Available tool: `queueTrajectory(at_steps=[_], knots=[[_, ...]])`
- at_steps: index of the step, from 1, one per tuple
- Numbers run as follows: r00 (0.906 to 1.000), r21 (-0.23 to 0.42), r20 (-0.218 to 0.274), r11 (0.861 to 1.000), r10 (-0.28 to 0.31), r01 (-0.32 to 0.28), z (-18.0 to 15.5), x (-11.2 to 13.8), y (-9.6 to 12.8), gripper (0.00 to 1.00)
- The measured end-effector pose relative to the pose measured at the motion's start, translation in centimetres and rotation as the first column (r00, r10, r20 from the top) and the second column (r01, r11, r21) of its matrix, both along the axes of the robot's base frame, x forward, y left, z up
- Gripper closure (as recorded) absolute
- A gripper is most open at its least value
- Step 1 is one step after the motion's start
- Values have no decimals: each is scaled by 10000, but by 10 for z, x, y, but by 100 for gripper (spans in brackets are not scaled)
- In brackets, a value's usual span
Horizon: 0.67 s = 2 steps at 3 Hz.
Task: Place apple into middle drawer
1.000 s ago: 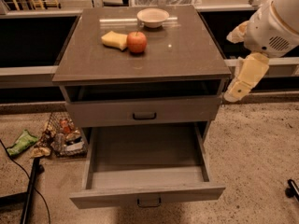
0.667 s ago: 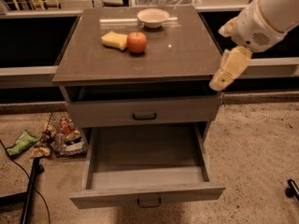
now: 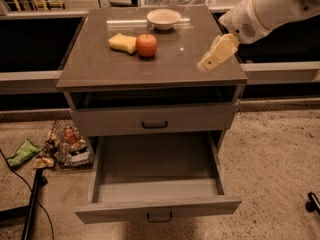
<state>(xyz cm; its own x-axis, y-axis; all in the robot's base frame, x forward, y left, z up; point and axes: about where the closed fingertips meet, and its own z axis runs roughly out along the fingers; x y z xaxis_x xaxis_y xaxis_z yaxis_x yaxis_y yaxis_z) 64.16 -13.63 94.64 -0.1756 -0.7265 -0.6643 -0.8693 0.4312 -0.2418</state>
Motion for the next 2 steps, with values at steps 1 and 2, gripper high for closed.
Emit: queueTrajectory(at_steps=[1,2], knots=[[9995,977,-86,9947,-308,315,-14,38,27,0],[9987,1598,-178,9859,-483,505,-34,61,46,0]])
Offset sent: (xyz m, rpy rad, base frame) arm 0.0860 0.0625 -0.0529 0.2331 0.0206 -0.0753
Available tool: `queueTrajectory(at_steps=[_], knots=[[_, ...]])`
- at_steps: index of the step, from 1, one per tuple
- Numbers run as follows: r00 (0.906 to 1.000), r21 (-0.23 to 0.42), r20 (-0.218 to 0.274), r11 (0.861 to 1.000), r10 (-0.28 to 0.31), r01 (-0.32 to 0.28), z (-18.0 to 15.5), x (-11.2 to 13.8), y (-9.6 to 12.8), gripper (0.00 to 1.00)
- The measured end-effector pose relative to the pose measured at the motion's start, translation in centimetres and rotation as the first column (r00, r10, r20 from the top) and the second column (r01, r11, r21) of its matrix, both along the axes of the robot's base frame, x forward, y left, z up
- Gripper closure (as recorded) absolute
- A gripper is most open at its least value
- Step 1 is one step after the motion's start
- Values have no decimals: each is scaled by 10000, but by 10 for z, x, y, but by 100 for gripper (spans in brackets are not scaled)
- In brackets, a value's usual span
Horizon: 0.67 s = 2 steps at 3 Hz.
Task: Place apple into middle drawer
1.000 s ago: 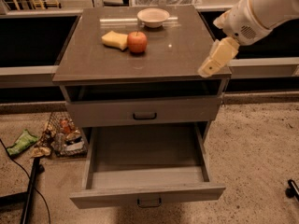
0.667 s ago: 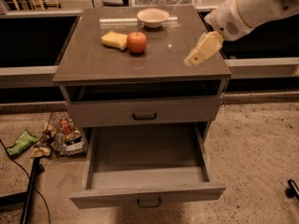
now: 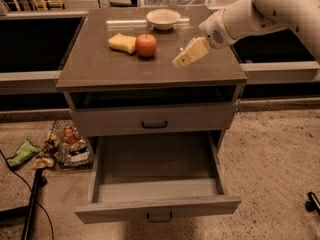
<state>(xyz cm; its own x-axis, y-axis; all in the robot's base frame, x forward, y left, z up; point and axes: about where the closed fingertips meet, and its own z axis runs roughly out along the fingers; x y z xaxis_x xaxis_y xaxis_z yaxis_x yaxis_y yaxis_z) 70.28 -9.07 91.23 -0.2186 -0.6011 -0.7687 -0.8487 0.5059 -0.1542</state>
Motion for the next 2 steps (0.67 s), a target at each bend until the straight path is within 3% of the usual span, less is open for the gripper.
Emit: queueTrajectory(at_steps=[1,2], knots=[[10000,4,0,10000,1,-1,0,0,0,0],[9999,547,30,9984,128,-130,-5,21,28,0]])
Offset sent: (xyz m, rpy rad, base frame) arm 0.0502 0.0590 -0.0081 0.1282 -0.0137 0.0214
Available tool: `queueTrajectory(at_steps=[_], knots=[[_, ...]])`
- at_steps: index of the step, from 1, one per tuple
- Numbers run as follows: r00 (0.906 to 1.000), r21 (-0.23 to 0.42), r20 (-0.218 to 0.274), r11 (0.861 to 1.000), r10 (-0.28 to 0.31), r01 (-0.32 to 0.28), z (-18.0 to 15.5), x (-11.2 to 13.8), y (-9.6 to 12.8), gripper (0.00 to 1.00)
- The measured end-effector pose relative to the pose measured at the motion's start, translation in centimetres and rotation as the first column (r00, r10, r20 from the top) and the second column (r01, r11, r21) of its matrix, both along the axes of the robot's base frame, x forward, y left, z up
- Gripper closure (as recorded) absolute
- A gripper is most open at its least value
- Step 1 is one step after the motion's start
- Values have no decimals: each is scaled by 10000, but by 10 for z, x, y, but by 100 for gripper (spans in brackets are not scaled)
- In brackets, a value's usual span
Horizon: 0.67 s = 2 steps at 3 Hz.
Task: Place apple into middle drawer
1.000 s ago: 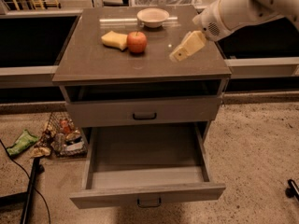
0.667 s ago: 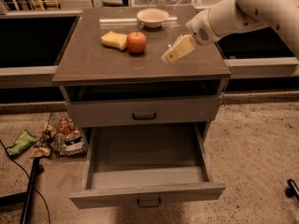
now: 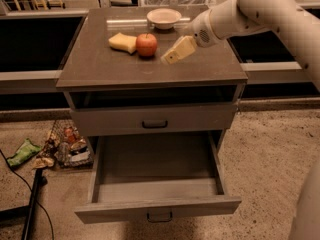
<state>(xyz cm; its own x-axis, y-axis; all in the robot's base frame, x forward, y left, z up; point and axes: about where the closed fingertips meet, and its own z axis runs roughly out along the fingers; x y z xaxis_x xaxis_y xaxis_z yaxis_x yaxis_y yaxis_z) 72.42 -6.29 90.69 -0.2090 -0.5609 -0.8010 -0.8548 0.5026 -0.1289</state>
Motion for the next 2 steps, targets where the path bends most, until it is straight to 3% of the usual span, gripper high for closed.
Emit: queueTrajectory(at_steps=[2], knots=[[9998,1025,166,9947,56,-73,-3,34,58,0]])
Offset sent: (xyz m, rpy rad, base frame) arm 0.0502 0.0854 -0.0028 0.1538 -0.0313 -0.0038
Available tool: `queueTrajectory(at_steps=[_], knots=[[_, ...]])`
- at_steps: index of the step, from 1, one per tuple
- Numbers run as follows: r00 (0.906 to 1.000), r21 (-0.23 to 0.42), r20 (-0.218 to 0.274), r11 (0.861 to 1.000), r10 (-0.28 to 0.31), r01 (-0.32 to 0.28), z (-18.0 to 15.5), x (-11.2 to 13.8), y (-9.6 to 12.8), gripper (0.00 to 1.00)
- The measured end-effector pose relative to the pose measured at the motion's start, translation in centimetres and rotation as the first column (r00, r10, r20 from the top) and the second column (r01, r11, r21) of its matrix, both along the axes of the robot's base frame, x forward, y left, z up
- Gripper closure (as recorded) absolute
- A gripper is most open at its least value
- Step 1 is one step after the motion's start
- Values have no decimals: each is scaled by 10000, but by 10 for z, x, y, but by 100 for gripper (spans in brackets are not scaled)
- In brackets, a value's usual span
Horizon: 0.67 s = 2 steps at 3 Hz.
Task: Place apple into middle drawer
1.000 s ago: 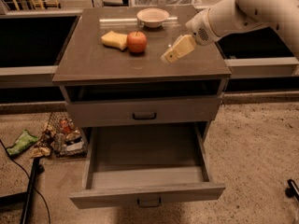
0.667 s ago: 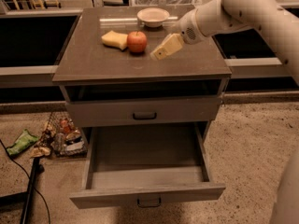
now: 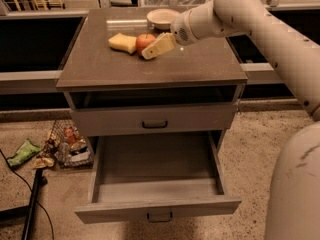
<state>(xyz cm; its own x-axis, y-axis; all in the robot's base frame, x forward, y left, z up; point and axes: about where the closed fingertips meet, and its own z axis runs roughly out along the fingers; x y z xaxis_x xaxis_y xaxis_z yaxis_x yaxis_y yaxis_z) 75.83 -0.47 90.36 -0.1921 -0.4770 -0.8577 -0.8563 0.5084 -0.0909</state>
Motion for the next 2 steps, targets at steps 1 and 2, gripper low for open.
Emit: queueTrajectory(at_steps=[1,2], knots=[[9996,298,7,9991,-289,289,-13,13,19,0],[9976,728,28,9949,-697,693,-26,28,29,0]])
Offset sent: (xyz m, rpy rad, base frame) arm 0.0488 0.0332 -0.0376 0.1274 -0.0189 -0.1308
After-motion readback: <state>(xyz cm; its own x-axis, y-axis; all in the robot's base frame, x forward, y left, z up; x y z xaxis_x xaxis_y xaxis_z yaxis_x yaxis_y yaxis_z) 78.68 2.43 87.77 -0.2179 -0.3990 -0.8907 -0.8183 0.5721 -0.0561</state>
